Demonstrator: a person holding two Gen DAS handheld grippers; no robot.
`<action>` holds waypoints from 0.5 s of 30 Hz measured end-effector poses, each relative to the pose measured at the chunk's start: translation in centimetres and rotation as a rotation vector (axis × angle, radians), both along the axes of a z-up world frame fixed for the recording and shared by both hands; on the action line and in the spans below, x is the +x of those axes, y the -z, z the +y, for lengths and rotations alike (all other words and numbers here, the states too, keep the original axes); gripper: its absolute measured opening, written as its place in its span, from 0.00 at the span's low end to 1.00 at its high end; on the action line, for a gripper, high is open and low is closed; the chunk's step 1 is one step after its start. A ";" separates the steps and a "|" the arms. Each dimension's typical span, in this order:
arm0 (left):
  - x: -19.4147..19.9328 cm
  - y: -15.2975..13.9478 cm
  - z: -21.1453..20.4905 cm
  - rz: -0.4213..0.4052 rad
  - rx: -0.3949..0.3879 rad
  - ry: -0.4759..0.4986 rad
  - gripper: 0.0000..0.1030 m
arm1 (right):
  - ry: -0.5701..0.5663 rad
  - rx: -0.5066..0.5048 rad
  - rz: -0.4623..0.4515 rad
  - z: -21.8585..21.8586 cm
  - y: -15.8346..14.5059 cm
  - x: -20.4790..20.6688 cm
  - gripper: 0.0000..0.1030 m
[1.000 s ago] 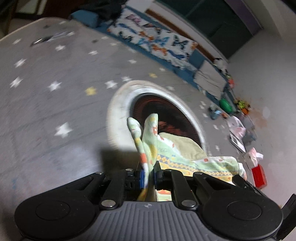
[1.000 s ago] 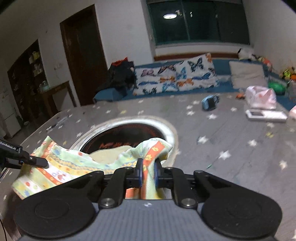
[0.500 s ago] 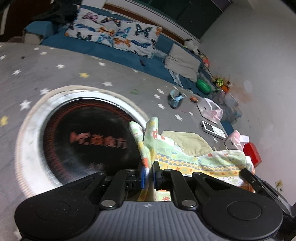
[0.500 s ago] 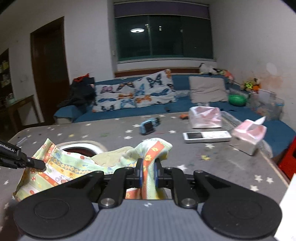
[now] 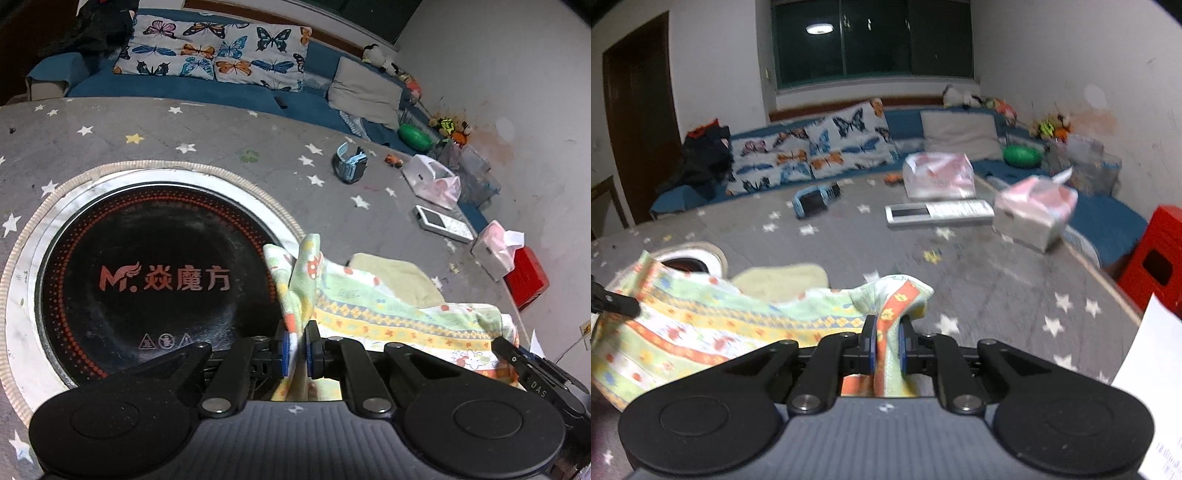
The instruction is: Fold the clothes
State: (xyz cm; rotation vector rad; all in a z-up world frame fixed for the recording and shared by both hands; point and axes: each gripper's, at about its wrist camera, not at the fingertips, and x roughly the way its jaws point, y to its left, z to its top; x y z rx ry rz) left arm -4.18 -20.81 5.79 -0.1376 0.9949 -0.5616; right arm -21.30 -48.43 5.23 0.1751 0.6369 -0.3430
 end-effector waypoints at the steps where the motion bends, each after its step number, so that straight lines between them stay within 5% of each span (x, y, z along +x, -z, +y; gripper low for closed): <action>1: 0.0 0.1 0.0 -0.001 0.011 0.001 0.10 | 0.004 -0.001 0.014 -0.1 0.4 0.1 0.11; 7: 0.2 0.2 0.5 -0.036 0.095 -0.029 0.15 | 0.026 -0.033 0.043 -0.3 0.5 0.3 0.20; 10: 0.5 -0.2 0.8 -0.064 0.122 -0.050 0.25 | 0.029 -0.015 0.021 -0.4 -0.2 0.3 0.21; 15: 0.6 -0.5 -0.7 -0.075 0.119 -0.020 0.29 | -0.026 0.038 0.021 0.1 -0.1 2.1 0.28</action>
